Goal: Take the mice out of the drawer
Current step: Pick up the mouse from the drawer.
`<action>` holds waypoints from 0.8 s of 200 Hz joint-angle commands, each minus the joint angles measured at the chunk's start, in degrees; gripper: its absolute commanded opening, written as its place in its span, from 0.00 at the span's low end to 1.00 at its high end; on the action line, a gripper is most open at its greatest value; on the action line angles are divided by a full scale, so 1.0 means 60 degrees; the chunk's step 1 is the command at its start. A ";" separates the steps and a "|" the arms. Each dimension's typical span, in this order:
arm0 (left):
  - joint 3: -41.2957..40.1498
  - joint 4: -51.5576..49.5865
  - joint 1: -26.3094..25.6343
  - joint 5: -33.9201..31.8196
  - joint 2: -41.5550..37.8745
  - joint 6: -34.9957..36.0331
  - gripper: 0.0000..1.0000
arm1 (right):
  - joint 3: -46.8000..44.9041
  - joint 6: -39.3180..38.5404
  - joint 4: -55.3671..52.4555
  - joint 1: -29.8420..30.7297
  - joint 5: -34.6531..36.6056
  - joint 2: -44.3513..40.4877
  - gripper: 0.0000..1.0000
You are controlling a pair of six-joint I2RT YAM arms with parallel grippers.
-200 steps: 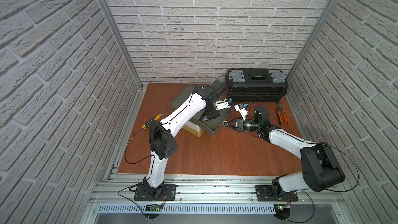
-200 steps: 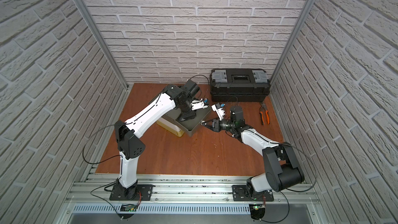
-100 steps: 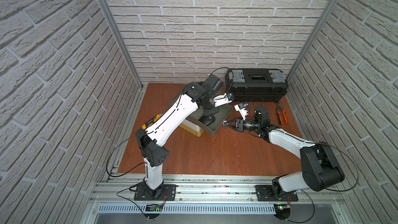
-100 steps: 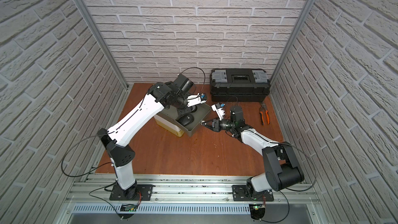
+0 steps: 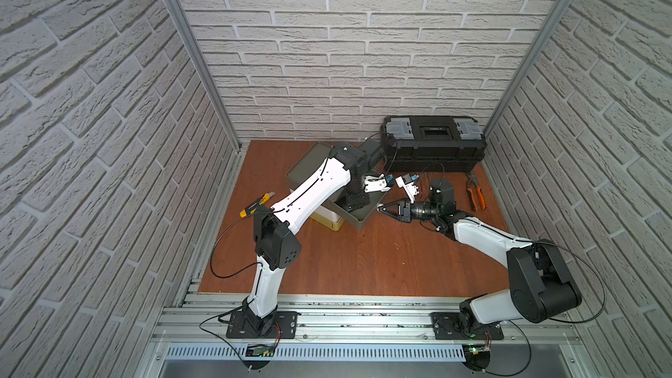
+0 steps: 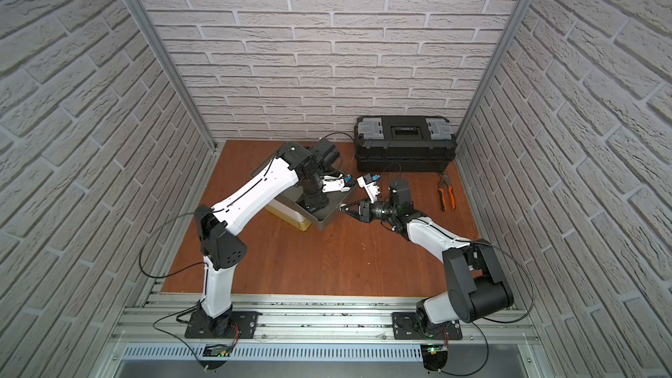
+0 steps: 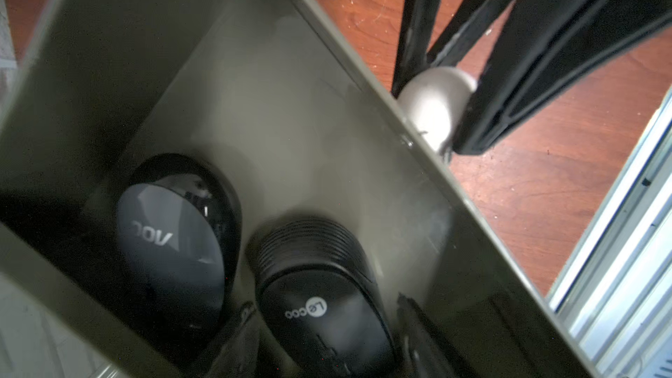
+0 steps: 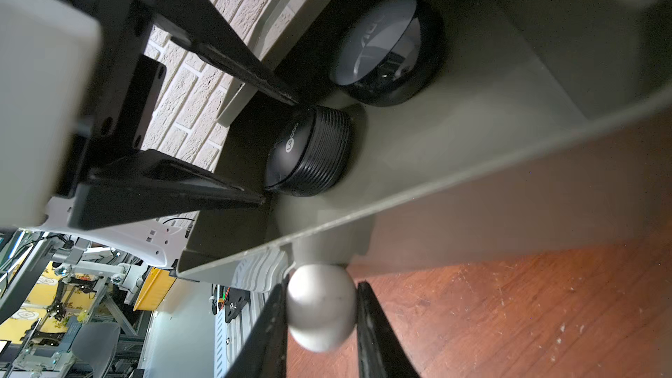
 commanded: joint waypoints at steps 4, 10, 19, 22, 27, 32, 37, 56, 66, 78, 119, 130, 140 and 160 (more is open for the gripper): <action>-0.0180 -0.0389 0.0010 -0.0065 -0.0038 -0.0272 0.65 | -0.0203 -0.0169 -0.0753 0.0105 0.0009 0.0136 0.05; -0.0220 -0.0397 0.0041 -0.0117 -0.0001 -0.0316 0.67 | -0.0228 -0.0168 -0.0724 0.0106 0.0008 0.0121 0.05; -0.0250 -0.0431 0.0103 -0.0129 0.0059 -0.0398 0.67 | -0.0261 -0.0153 -0.0688 0.0115 0.0017 0.0119 0.05; -0.0255 -0.0452 0.0129 -0.0129 0.0084 -0.0415 0.67 | -0.0265 -0.0153 -0.0681 0.0106 0.0008 0.0119 0.05; -0.0251 -0.0489 0.0161 -0.0132 0.0126 -0.0447 0.68 | -0.0278 -0.0145 -0.0671 0.0113 0.0014 0.0119 0.06; -0.0244 -0.0541 0.0168 -0.0129 0.0163 -0.0502 0.69 | -0.0278 -0.0144 -0.0679 0.0105 0.0004 0.0119 0.06; -0.0261 -0.0537 0.0199 -0.0103 0.0199 -0.0532 0.69 | -0.0293 -0.0147 -0.0666 0.0109 0.0006 0.0143 0.05; -0.0317 -0.0847 0.0250 -0.0088 0.0372 -0.0667 0.70 | -0.0280 -0.0152 -0.0657 0.0105 0.0015 0.0163 0.05; -0.0392 -0.0860 0.0274 -0.0112 0.0442 -0.0728 0.71 | -0.0268 -0.0158 -0.0660 0.0105 0.0016 0.0163 0.06; -0.0489 -0.0884 0.0335 -0.0128 0.0589 -0.0755 0.71 | -0.0258 -0.0168 -0.0669 0.0105 0.0010 0.0177 0.05; -0.0524 -0.1036 0.0464 0.0165 0.1133 -0.0841 0.69 | -0.0294 -0.0168 -0.0662 0.0112 0.0005 0.0178 0.05; -0.0480 -0.1118 0.0508 0.0344 0.1227 -0.0858 0.68 | -0.0294 -0.0168 -0.0656 0.0116 0.0011 0.0178 0.05; -0.0465 -0.1127 0.0527 0.0436 0.1263 -0.0859 0.66 | -0.0294 -0.0168 -0.0651 0.0106 0.0007 0.0178 0.06; -0.0484 -0.1114 0.0537 0.0513 0.1385 -0.0859 0.58 | -0.0280 -0.0168 -0.0651 0.0111 0.0014 0.0178 0.05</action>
